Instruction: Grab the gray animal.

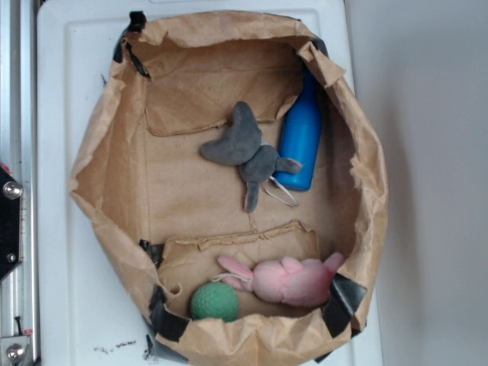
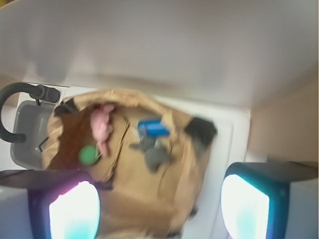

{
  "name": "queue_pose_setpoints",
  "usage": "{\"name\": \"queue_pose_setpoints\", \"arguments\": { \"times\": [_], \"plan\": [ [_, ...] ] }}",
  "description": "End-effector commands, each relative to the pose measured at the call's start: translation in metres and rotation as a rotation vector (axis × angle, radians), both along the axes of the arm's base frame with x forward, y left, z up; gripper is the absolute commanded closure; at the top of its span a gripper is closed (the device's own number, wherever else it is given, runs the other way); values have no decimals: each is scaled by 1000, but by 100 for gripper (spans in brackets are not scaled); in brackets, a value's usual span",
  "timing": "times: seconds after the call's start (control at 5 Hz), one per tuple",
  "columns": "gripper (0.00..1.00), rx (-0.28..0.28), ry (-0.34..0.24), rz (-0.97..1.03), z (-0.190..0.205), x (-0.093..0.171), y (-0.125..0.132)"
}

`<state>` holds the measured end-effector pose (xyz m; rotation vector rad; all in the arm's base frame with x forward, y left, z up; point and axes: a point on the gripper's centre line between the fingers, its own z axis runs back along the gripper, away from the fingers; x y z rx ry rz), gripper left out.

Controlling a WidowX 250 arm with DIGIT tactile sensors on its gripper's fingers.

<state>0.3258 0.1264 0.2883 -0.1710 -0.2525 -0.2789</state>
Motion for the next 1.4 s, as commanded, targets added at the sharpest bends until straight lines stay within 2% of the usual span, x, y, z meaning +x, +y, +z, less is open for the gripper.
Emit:
{"name": "queue_pose_setpoints", "arguments": {
  "times": [0.0, 0.2, 0.4, 0.6, 1.2],
  "plan": [
    [0, 111, -68, -264, 16, -33, -69],
    [0, 119, -51, -282, 14, -50, -70],
    [0, 153, -10, -275, -6, -45, -63],
    [0, 193, 75, -267, -29, -51, -52],
    [0, 193, 75, -267, -29, -51, -52]
  ]
}}
